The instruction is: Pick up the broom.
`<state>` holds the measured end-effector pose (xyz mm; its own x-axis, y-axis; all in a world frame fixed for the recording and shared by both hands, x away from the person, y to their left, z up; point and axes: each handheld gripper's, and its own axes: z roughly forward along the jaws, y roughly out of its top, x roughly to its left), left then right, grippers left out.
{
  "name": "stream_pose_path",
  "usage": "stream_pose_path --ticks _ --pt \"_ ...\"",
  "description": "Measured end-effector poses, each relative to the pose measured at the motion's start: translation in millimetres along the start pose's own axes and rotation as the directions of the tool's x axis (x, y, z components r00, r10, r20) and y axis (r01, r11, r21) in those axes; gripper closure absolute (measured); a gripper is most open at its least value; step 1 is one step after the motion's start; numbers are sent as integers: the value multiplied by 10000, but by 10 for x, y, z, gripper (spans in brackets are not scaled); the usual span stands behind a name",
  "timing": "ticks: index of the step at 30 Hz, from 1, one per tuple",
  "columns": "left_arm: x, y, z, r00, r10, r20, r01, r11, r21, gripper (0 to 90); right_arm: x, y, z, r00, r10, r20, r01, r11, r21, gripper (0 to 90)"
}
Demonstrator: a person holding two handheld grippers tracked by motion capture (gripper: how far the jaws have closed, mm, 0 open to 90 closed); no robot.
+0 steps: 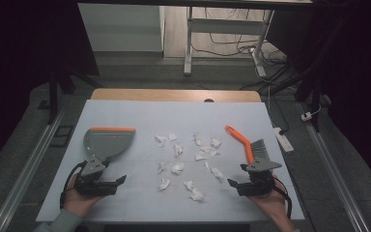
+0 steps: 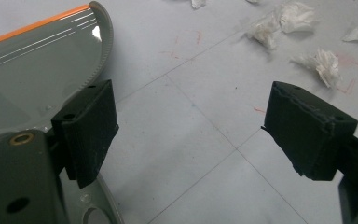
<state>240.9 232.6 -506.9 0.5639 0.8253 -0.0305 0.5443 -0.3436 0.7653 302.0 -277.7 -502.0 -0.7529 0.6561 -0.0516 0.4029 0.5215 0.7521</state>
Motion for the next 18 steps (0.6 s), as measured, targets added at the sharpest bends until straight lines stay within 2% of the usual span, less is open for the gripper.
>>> stream_pose_path --ticks 18 --pt "1 2 5 9999 13 -111 -12 10000 22 185 5 5 -12 10000 45 36 -45 10000 5 232"
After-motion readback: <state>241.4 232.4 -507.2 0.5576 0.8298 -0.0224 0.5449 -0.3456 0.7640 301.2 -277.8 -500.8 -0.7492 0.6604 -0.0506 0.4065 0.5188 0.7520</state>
